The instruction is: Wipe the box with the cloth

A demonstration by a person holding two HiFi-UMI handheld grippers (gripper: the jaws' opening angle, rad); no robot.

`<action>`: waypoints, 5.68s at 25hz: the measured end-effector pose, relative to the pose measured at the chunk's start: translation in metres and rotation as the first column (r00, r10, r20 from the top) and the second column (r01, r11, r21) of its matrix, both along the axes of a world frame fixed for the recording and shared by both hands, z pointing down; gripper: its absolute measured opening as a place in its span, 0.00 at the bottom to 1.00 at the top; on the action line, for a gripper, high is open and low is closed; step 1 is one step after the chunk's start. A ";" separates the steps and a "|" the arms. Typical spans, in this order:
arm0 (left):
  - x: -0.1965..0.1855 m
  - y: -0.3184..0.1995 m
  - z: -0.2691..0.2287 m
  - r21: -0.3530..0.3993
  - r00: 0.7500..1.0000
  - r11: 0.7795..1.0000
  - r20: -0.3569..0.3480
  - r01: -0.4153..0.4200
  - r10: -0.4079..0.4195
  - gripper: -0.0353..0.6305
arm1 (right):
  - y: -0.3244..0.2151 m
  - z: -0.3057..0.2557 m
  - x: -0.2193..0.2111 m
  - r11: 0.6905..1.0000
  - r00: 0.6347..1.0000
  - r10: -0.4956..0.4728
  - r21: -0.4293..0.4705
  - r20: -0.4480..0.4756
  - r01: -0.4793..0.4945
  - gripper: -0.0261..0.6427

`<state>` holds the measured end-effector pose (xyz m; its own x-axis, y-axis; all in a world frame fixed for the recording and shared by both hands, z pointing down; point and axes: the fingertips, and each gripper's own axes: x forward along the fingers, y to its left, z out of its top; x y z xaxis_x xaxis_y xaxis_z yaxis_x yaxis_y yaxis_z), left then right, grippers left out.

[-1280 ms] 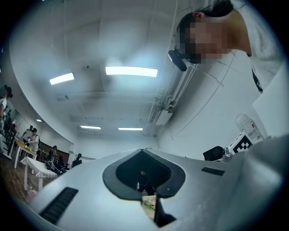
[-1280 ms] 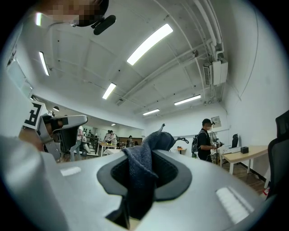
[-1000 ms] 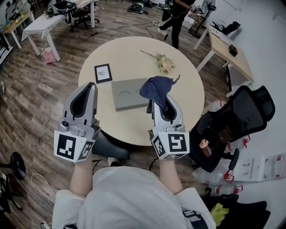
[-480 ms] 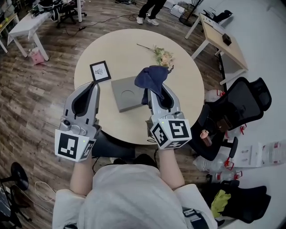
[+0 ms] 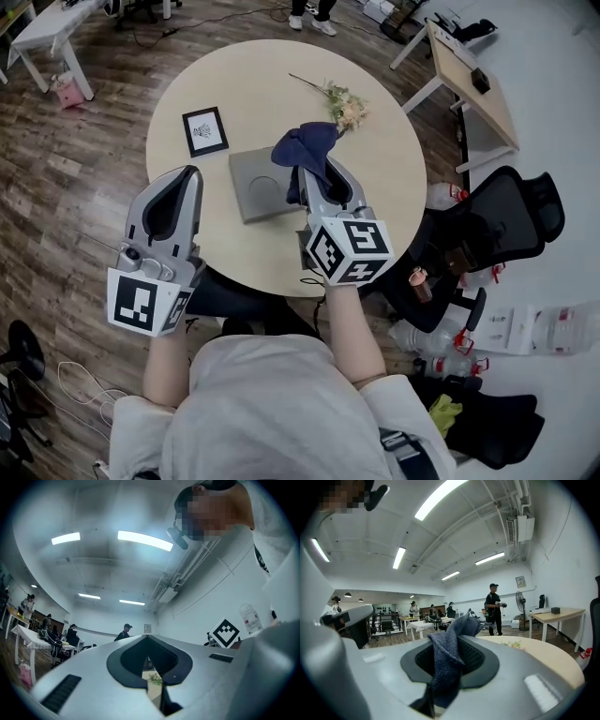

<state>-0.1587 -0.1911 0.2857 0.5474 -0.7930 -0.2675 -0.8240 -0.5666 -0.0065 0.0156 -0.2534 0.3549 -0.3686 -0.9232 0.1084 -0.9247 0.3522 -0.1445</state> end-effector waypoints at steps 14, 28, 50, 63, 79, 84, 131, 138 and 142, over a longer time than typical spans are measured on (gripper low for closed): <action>-0.001 -0.003 0.014 -0.040 0.988 0.988 0.012 0.152 -0.152 0.06 | -0.066 0.079 -0.053 0.951 0.975 -0.220 -0.221 0.014 0.218 0.17; -0.031 0.003 0.040 -0.127 0.952 0.943 0.051 0.307 -0.303 0.06 | -0.100 0.174 -0.095 0.866 0.946 -0.323 -0.409 -0.015 0.289 0.17; -0.061 -0.013 0.060 -0.183 0.922 0.904 0.058 0.386 -0.382 0.06 | -0.113 0.261 -0.115 0.746 0.901 -0.407 -0.625 -0.152 0.231 0.27; -0.046 -0.028 0.060 -0.185 0.936 0.917 0.058 0.353 -0.348 0.06 | -0.129 0.263 -0.071 0.751 0.938 -0.328 -0.634 -0.110 0.188 0.18; 0.007 -0.049 0.056 -0.177 0.966 0.949 0.061 0.259 -0.252 0.06 | -0.153 0.263 0.063 0.779 0.970 -0.130 -0.626 -0.204 -0.027 0.18; 0.017 -0.054 0.055 -0.170 0.969 0.954 0.061 0.246 -0.239 0.06 | -0.155 0.265 0.095 0.780 0.971 -0.088 -0.622 -0.223 -0.072 0.18; 0.020 -0.034 0.044 -0.144 0.977 0.966 0.038 0.214 -0.211 0.06 | -0.073 0.264 -0.015 0.728 0.955 -0.286 -0.665 -0.075 0.166 0.17; 0.025 -0.032 0.042 -0.138 0.976 0.966 0.045 0.218 -0.213 0.06 | -0.073 0.263 0.003 0.732 0.964 -0.263 -0.659 -0.040 0.172 0.17; 0.027 -0.033 0.041 -0.139 0.976 0.966 0.046 0.217 -0.213 0.06 | -0.084 0.265 0.030 0.754 0.972 -0.218 -0.648 -0.088 0.110 0.17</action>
